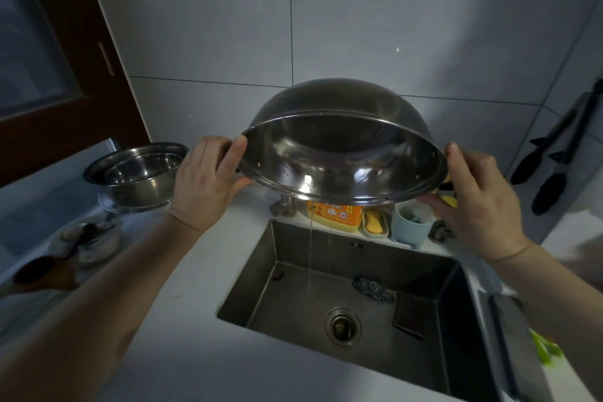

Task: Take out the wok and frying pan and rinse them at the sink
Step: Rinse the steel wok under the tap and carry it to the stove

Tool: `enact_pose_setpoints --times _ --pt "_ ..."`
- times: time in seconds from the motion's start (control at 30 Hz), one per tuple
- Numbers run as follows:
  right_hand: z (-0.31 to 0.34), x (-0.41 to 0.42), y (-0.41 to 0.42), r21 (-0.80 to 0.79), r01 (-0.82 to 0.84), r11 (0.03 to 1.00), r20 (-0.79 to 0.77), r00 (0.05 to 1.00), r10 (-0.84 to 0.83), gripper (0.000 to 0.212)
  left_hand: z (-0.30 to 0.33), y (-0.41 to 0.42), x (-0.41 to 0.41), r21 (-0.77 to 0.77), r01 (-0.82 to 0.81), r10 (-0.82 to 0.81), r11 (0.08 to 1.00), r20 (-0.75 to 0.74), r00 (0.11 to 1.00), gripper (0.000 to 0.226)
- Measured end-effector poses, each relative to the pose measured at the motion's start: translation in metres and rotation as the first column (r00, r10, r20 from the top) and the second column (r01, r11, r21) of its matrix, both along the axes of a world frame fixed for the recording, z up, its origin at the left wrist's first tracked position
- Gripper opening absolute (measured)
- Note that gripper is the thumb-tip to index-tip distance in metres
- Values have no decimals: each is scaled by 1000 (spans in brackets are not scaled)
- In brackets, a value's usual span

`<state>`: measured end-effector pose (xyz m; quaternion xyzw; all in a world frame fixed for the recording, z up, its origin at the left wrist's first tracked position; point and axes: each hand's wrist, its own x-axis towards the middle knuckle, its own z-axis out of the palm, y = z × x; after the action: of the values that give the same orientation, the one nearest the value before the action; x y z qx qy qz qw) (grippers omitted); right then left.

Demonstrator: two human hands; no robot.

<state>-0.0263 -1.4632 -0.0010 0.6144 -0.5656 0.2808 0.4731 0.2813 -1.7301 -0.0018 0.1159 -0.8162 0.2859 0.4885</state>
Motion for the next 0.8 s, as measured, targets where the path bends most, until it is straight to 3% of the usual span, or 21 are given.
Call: enact_pose_setpoints --times 0.1,0.3,0.43,0.63,0.7,0.8 --pt "-8 -4 -2 38 26 999 25 999 -27 104 -6 -2 -2 19 0 0 1000 16 1000 107" --pt "-33 -11 -6 87 1 996 84 996 -8 81 -34 -4 -9 112 -7 -6 994 113 994 104" --pt "-59 -19 -3 201 20 979 180 982 -57 107 -63 -2 -18 239 -73 22 968 210 977 98" --pt "-101 -24 5 434 -30 901 327 937 -126 124 -106 7 -34 517 -158 -76 841 402 913 131" --pt "-116 -26 9 528 -65 847 382 909 -169 134 -120 10 -39 561 -189 -111 806 456 883 137" --pt "-139 -30 12 594 -57 802 403 884 -236 131 -142 13 -48 582 -238 -132 778 520 844 142"
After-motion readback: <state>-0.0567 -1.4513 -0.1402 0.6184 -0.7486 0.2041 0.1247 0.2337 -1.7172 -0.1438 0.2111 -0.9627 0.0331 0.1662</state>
